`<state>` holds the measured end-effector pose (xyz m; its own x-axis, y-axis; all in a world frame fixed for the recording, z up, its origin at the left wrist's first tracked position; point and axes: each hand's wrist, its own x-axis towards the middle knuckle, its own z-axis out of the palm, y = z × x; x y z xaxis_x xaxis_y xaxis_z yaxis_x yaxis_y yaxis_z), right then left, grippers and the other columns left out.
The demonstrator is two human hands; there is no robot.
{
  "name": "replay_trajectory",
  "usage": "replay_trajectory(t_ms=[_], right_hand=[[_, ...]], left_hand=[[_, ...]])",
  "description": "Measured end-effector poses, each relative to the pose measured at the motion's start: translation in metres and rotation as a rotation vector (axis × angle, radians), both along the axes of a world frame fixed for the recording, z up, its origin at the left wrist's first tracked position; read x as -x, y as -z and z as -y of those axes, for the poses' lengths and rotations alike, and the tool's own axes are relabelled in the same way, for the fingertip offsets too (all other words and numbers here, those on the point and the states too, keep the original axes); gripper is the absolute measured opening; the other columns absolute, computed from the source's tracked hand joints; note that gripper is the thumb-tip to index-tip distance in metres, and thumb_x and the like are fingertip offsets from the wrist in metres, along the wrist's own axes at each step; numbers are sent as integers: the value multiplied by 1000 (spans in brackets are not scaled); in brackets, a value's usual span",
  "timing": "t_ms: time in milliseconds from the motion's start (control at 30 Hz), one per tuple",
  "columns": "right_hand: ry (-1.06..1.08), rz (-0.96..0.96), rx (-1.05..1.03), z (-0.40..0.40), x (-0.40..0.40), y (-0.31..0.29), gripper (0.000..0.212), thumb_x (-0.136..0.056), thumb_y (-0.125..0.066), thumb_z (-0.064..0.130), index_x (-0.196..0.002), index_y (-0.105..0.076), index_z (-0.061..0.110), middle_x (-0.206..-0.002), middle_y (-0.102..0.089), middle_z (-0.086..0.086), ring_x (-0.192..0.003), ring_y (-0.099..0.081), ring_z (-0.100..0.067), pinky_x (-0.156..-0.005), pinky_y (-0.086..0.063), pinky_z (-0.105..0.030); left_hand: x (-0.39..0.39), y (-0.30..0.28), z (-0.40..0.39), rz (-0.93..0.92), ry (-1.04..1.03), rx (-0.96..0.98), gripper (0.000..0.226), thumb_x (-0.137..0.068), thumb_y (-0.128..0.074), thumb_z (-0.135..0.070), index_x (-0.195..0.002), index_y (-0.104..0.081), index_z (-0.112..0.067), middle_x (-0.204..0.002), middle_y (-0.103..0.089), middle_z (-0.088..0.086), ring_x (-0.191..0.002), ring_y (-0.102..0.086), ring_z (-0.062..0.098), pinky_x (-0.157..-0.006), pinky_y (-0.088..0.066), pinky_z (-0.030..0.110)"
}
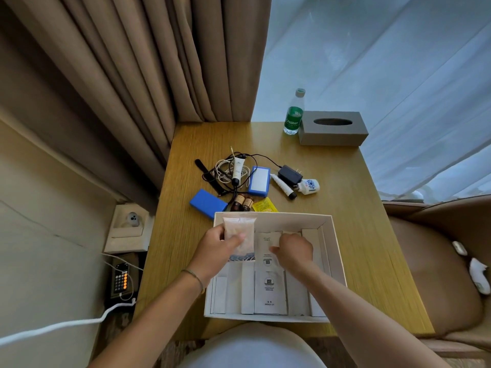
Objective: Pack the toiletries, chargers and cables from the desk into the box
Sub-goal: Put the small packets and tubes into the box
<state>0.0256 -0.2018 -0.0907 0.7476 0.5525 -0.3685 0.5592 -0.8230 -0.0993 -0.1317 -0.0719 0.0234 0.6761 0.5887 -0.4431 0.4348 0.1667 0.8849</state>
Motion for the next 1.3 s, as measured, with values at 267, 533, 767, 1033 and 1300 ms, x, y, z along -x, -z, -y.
replay_trajectory(t_ms=[267, 533, 767, 1033, 1300], right_hand=[[153, -349, -86, 6, -12, -11, 27, -94, -58, 36, -77, -64, 17, -77, -66, -1, -70, -61, -21, -63, -46, -27], [287, -466, -454, 41, -27, -63, 16, -94, -60, 21, -85, -73, 17, -68, -74, 2, -55, -67, -6, -50, -50, -21], [358, -530, -583, 64, -17, -88, 16, -94, -63, 15, -86, -74, 6, -75, -76, -9, -57, -64, -13, -54, -48, -24], [401, -583, -647, 79, -11, -94, 12, -97, -63, 18, -95, -72, 10, -82, -75, -6, -69, -69, -15, -64, -58, -27], [426, -566, -659, 81, -10, -96, 13, -95, -62, 15, -91, -74, 12, -78, -76, -6, -74, -73, -21, -68, -61, -34]], left_hand=[[-6, 18, 16, -89, 123, -29, 22, -92, -69, -16, -113, -67, -22, -107, -73, -3, -102, -69, 13, -84, -59, 28], [-30, 43, 45, -253, 343, -72, 13, -93, -66, -27, -105, -67, -22, -101, -72, 4, -91, -69, 16, -80, -61, 37], [-54, 67, 79, -385, 469, 1, 9, -94, -64, -25, -99, -63, -17, -95, -71, 12, -81, -71, 25, -71, -63, 34], [-64, 85, 101, -421, 624, -155, 35, -86, -73, -19, -117, -57, -24, -102, -64, 2, -81, -66, 16, -57, -53, 19], [-61, 86, 112, -435, 760, -730, 18, -85, -64, -23, -103, -66, -23, -102, -58, 0, -88, -58, 20, -78, -56, 34]])
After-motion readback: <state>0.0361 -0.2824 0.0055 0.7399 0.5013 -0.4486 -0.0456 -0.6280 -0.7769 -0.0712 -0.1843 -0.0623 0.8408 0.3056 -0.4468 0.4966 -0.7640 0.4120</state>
